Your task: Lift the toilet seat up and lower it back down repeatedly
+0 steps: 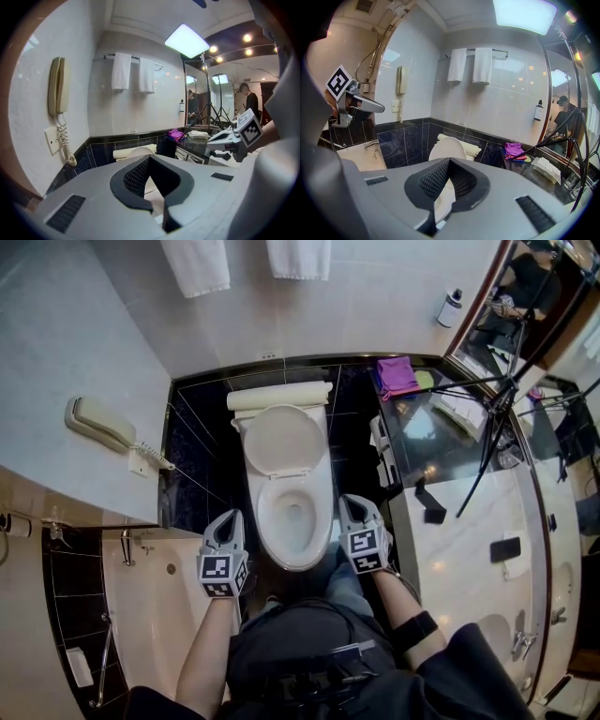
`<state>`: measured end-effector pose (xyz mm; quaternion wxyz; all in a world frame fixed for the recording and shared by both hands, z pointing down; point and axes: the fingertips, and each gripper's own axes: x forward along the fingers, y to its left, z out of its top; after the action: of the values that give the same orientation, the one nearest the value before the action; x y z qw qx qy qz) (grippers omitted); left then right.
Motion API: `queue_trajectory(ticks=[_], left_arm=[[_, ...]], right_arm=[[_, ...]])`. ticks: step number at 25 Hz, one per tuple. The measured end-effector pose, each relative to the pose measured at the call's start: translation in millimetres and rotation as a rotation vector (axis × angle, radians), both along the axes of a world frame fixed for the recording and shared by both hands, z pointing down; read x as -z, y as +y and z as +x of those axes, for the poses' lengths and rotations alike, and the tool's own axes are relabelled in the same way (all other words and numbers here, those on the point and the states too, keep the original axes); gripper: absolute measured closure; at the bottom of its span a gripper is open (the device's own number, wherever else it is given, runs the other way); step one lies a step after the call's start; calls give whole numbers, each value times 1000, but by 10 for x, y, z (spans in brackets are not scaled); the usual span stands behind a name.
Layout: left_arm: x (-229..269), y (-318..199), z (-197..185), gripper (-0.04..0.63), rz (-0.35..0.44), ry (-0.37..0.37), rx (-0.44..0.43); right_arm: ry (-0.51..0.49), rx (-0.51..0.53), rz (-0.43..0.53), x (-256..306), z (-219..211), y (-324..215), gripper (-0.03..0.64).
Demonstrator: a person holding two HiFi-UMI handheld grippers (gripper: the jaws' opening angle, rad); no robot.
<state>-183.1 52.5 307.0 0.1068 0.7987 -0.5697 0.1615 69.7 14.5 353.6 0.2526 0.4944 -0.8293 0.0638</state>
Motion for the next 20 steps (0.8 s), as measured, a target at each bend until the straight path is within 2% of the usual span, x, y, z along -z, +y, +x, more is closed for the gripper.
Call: queue_trajectory(ticks=[8, 14, 20], left_arm=[[-59, -89, 50, 595, -7, -6, -9], [-233, -228, 169, 595, 1, -25, -35], [-708, -324, 250, 595, -27, -54, -50]], right_arm=[[-3, -25, -19, -97, 28, -159, 597], [-49, -47, -110, -479, 114, -286, 493], [-117, -106, -264, -1266, 236, -274, 423]])
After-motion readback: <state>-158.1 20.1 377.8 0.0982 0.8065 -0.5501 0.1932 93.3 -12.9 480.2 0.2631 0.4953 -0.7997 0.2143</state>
